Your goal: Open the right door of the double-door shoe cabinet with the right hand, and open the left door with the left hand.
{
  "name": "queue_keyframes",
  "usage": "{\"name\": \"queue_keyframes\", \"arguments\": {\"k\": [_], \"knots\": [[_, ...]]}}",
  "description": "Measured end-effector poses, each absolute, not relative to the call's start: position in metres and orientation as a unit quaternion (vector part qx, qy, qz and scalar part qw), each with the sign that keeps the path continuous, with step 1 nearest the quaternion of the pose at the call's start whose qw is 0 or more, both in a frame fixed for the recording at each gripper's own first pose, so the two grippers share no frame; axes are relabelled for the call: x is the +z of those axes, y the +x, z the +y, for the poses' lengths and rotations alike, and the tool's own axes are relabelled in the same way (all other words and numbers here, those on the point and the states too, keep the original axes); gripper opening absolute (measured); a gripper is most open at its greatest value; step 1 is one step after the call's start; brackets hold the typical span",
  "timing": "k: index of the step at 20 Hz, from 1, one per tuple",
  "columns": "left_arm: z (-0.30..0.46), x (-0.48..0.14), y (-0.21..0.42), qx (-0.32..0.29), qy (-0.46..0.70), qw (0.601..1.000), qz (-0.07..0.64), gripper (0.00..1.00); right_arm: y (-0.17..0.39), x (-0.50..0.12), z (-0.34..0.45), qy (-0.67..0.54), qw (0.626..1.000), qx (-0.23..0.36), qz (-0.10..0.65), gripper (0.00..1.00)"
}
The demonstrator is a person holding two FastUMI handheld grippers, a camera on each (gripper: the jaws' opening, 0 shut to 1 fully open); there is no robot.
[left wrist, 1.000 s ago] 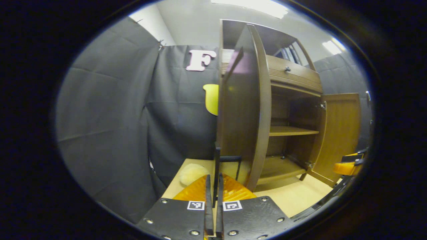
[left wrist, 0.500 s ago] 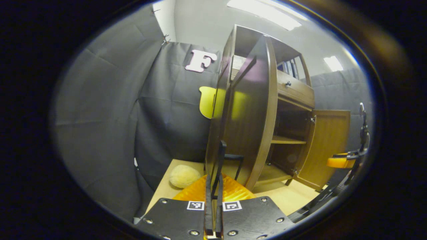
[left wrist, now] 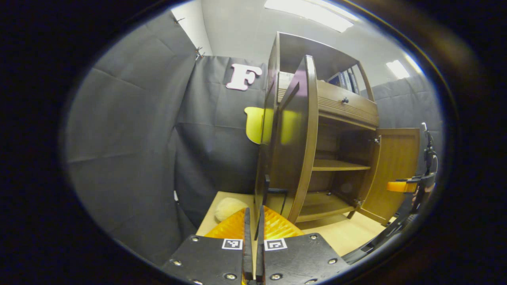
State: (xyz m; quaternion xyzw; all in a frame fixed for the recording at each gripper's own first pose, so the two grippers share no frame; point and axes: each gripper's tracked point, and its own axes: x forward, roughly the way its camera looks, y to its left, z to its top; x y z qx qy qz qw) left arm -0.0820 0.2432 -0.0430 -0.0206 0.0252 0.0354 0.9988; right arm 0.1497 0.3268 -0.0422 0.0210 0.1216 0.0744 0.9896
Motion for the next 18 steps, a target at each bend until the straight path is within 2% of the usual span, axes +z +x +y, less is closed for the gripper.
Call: {"name": "queue_keyframes", "arguments": {"k": [6, 11, 12, 13, 15, 16, 17, 18], "knots": [[0.223, -0.007, -0.157, 0.11, -0.013, 0.994, 0.018, 0.05, 0.169, -0.033, 0.295, 0.021, 0.989, 0.085, 0.116, 0.97], [0.173, 0.047, -0.183, 0.127, -0.006, 0.992, -0.004, 0.05, 0.171, -0.012, 0.277, 0.03, 0.988, 0.107, 0.11, 0.94], [0.161, 0.058, -0.18, 0.13, -0.004, 0.991, -0.012, 0.11, 0.171, -0.004, 0.276, 0.032, 0.988, 0.113, 0.102, 0.92], [0.149, 0.069, -0.181, 0.131, -0.003, 0.991, -0.021, 0.11, 0.17, 0.007, 0.275, 0.035, 0.988, 0.121, 0.093, 0.93], [0.119, 0.077, -0.171, 0.118, -0.008, 0.993, -0.026, 0.3, 0.164, 0.022, 0.276, 0.038, 0.987, 0.139, 0.076, 0.93], [0.104, 0.075, -0.167, 0.111, -0.013, 0.993, -0.023, 0.39, 0.161, 0.027, 0.277, 0.037, 0.986, 0.147, 0.07, 1.0], [0.096, 0.07, -0.16, 0.112, -0.016, 0.993, -0.021, 0.49, 0.157, 0.028, 0.276, 0.035, 0.985, 0.156, 0.068, 0.93], [0.087, 0.066, -0.159, 0.117, -0.017, 0.993, -0.017, 0.58, 0.152, 0.028, 0.276, 0.033, 0.984, 0.164, 0.066, 0.92]]}}
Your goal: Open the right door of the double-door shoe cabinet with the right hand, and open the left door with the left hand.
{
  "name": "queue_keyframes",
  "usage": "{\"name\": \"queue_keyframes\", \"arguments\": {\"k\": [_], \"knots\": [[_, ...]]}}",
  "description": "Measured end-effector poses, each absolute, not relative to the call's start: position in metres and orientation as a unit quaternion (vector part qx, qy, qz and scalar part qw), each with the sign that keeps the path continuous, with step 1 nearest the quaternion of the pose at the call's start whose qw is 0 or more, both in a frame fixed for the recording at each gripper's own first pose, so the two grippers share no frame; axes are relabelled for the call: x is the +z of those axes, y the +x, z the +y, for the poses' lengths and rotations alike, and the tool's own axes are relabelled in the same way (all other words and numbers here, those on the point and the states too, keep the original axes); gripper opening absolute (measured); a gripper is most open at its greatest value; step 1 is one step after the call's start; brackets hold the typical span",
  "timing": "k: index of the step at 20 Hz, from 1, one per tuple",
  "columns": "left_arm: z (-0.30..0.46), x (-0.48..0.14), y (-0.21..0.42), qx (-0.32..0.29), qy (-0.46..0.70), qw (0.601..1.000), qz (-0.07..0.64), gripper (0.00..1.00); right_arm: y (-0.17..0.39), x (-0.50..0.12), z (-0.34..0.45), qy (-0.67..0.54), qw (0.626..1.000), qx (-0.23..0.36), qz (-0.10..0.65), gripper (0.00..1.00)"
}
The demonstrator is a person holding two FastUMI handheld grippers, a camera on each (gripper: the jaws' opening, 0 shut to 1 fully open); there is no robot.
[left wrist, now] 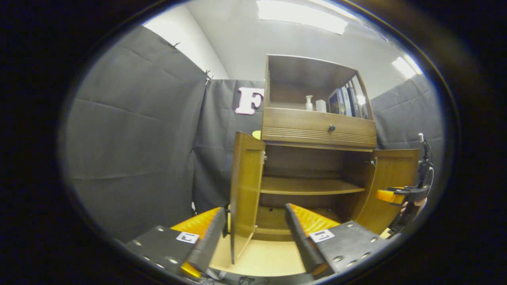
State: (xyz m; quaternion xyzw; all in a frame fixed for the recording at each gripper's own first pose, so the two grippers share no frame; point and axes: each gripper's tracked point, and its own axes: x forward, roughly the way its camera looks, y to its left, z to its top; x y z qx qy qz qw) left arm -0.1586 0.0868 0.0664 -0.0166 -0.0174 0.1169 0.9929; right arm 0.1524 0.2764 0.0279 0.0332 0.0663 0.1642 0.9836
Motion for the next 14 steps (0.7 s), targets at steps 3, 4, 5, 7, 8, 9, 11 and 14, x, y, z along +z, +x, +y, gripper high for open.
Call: {"name": "queue_keyframes", "arguments": {"k": [3, 4, 5, 7, 8, 9, 11, 14], "knots": [[0.058, 0.049, -0.143, 0.133, -0.023, 0.991, -0.005, 0.86, 0.139, 0.021, 0.271, 0.021, 0.981, 0.18, 0.07, 0.93], [0.049, 0.048, -0.139, 0.137, -0.024, 0.99, -0.007, 0.96, 0.135, 0.018, 0.268, 0.016, 0.98, 0.183, 0.073, 0.93], [0.038, 0.045, -0.133, 0.139, -0.026, 0.99, -0.008, 0.96, 0.128, 0.014, 0.263, 0.015, 0.98, 0.186, 0.074, 0.93], [0.023, 0.04, -0.122, 0.139, -0.03, 0.99, -0.004, 0.96, 0.117, 0.004, 0.254, 0.019, 0.979, 0.185, 0.086, 0.93], [0.016, 0.035, -0.118, 0.137, -0.034, 0.99, 0.004, 0.96, 0.113, 0.0, 0.249, 0.023, 0.979, 0.182, 0.091, 0.93], [0.005, 0.027, -0.113, 0.127, -0.039, 0.991, 0.017, 0.96, 0.109, -0.002, 0.243, 0.027, 0.98, 0.176, 0.092, 0.93], [-0.011, 0.011, -0.106, 0.109, -0.028, 0.993, 0.044, 0.96, 0.104, -0.006, 0.231, 0.033, 0.982, 0.159, 0.091, 0.93], [-0.013, 0.0, -0.098, 0.104, -0.012, 0.993, 0.058, 0.96, 0.102, -0.014, 0.219, 0.035, 0.985, 0.136, 0.097, 0.93]]}}
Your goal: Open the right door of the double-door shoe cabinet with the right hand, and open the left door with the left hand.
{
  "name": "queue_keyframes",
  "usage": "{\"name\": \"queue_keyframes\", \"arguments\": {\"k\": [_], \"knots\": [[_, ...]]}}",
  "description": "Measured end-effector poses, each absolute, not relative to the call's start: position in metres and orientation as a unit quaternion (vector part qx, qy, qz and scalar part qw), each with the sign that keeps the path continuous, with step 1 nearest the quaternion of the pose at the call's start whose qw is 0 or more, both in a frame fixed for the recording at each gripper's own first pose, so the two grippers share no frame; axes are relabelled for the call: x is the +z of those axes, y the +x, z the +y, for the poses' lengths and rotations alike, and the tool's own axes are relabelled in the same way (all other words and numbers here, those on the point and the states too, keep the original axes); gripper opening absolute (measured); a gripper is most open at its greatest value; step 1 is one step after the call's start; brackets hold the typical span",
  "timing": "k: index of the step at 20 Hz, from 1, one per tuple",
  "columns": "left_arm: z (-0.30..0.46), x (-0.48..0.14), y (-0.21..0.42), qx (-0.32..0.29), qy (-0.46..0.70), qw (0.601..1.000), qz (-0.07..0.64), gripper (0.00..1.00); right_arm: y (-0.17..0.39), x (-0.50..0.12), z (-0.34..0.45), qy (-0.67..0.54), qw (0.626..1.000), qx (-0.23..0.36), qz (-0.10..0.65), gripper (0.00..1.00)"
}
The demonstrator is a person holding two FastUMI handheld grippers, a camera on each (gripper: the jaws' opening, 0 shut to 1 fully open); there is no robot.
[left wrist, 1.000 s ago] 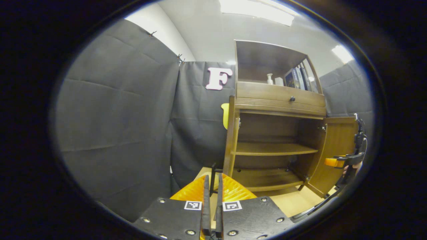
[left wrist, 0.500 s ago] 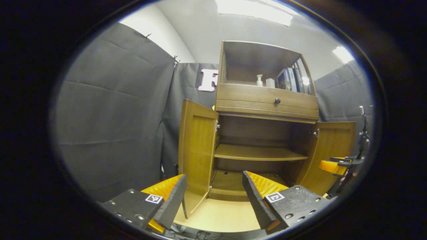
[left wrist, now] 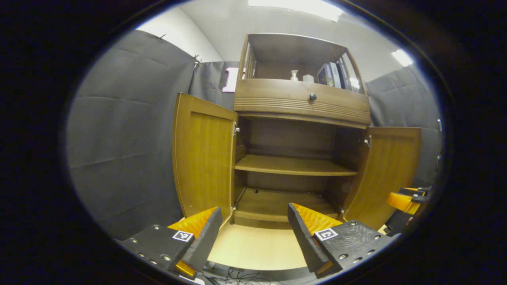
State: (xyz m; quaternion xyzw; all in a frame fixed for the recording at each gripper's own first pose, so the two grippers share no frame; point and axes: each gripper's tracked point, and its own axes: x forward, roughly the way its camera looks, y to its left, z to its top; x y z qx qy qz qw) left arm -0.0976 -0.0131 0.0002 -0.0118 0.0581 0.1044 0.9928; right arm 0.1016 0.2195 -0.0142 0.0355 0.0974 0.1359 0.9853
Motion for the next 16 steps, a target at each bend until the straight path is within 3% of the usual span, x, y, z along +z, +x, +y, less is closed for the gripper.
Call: {"name": "queue_keyframes", "arguments": {"k": [7, 8, 9, 16], "knots": [[-0.017, -0.003, -0.091, 0.074, -0.006, 0.996, 0.048, 0.96, 0.104, -0.007, 0.233, 0.032, 0.988, 0.122, 0.094, 0.92], [-0.016, -0.001, -0.09, 0.071, 0.0, 0.997, 0.041, 0.96, 0.105, -0.003, 0.236, 0.029, 0.988, 0.119, 0.089, 0.97], [-0.015, 0.002, -0.088, 0.069, 0.006, 0.997, 0.035, 0.96, 0.106, -0.001, 0.241, 0.028, 0.989, 0.117, 0.086, 0.92], [-0.028, 0.007, -0.045, 0.017, 0.014, 1.0, 0.003, 0.96, 0.107, 0.006, 0.261, 0.014, 0.99, 0.112, 0.086, 0.92]]}}
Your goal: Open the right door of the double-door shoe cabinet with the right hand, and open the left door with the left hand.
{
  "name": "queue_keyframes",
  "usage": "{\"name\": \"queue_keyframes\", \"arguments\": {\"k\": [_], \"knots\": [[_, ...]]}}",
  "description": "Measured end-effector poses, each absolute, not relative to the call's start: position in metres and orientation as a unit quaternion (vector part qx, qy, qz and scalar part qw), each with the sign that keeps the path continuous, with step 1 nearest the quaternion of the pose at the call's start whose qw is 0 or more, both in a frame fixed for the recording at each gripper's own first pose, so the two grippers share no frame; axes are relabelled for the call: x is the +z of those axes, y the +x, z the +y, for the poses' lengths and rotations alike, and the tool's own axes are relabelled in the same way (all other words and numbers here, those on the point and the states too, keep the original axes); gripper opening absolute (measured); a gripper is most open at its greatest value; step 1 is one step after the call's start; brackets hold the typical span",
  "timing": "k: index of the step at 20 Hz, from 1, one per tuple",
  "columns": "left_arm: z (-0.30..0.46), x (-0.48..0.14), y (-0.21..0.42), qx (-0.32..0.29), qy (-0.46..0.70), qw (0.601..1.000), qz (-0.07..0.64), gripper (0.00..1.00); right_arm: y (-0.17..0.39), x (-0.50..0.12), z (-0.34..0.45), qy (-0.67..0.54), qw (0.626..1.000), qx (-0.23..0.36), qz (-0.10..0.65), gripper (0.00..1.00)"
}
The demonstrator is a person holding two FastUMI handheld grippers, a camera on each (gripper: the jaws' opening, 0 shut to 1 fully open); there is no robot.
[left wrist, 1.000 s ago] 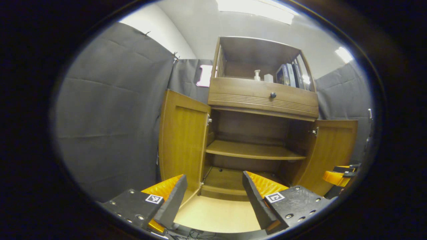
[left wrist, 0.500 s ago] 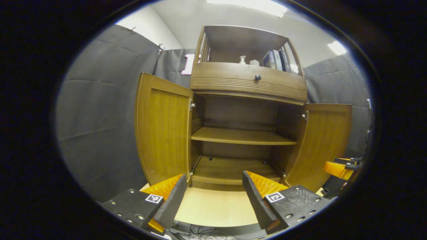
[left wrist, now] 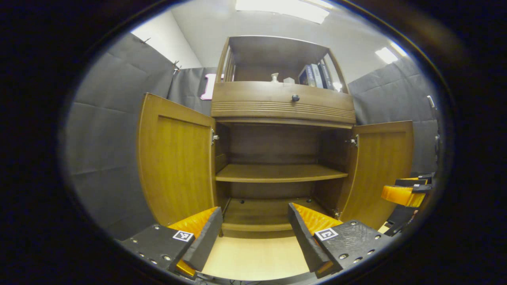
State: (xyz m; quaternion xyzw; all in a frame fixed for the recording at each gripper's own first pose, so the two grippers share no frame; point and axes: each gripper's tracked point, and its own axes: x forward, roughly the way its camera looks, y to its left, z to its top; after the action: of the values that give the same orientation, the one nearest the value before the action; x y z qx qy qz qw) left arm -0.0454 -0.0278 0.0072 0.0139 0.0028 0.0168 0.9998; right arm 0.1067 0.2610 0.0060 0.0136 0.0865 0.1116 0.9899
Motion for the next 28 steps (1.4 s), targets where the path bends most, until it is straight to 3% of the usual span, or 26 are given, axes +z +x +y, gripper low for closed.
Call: {"name": "queue_keyframes", "arguments": {"k": [10, 11, 13, 16, 17, 20, 24, 28], "knots": [[-0.033, -0.019, -0.016, -0.045, 0.024, 0.999, -0.003, 0.96, 0.099, 0.003, 0.262, -0.019, 0.991, 0.076, 0.105, 0.92], [-0.038, -0.023, -0.014, -0.058, 0.016, 0.998, 0.004, 0.96, 0.096, 0.004, 0.259, -0.019, 0.992, 0.067, 0.103, 1.0], [-0.048, -0.025, -0.011, -0.079, -0.012, 0.997, 0.011, 0.96, 0.09, 0.003, 0.255, -0.017, 0.993, 0.056, 0.101, 0.93], [-0.055, -0.007, -0.008, -0.082, -0.014, 0.997, -0.006, 0.96, 0.091, -0.002, 0.256, -0.012, 0.993, 0.059, 0.1, 1.0], [-0.057, -0.005, -0.009, -0.078, -0.009, 0.997, -0.008, 0.96, 0.092, -0.003, 0.255, -0.008, 0.993, 0.064, 0.1, 0.94], [-0.068, -0.004, -0.014, -0.074, 0.005, 0.997, -0.007, 0.96, 0.098, 0.004, 0.246, -0.006, 0.993, 0.082, 0.081, 0.94], [-0.068, -0.003, -0.031, -0.017, -0.005, 1.0, -0.001, 0.96, 0.102, 0.01, 0.235, -0.025, 0.987, 0.149, 0.05, 0.95], [-0.055, -0.001, -0.066, 0.097, -0.051, 0.994, -0.003, 0.96, 0.102, 0.014, 0.213, -0.024, 0.977, 0.209, 0.032, 0.95]]}}
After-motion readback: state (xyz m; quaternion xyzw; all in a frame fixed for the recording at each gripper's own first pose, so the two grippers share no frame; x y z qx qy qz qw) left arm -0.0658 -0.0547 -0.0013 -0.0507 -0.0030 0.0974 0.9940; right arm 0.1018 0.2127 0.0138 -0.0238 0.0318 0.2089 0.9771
